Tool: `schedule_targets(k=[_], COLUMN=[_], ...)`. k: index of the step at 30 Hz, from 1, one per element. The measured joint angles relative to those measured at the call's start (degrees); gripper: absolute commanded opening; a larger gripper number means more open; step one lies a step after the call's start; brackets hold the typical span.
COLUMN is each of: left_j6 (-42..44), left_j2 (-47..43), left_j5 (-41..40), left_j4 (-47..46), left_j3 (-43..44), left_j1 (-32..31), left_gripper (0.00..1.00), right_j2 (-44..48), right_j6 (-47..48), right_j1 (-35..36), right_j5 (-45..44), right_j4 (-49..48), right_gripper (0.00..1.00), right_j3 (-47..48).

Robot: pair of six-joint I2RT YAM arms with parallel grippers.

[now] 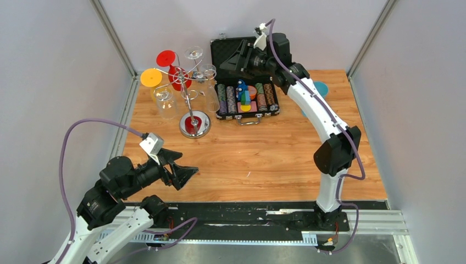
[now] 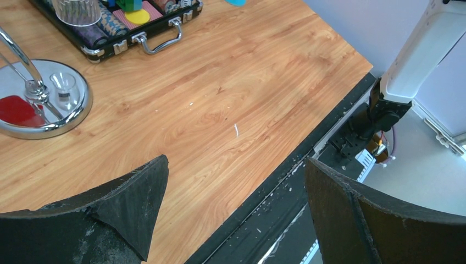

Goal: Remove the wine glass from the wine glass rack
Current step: Pick up the wine glass from the wine rack.

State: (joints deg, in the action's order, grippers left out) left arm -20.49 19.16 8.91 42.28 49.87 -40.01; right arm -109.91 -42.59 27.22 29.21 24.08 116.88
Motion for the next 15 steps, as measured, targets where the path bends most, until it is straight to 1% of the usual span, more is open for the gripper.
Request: schedule_targets(k=[11, 15], left_j6=[0.00, 0.00], left_j2=[-0.37, -0.72], left_j5=[-0.07, -0.09], left_j4=[0.07, 0.11], left_j3=[0.00, 0.00], left_j1=[0.00, 0.00], left_gripper=[1.00, 1.00], right_j2=[-4.94, -6.78], right_j6=[-5.05, -6.14], right_j1=[1.51, 2.12], right_j5=[2.34, 2.67], right_j4=[-5.14, -6.21], right_gripper=[0.55, 0.52], right_j3=[2.82, 4.72])
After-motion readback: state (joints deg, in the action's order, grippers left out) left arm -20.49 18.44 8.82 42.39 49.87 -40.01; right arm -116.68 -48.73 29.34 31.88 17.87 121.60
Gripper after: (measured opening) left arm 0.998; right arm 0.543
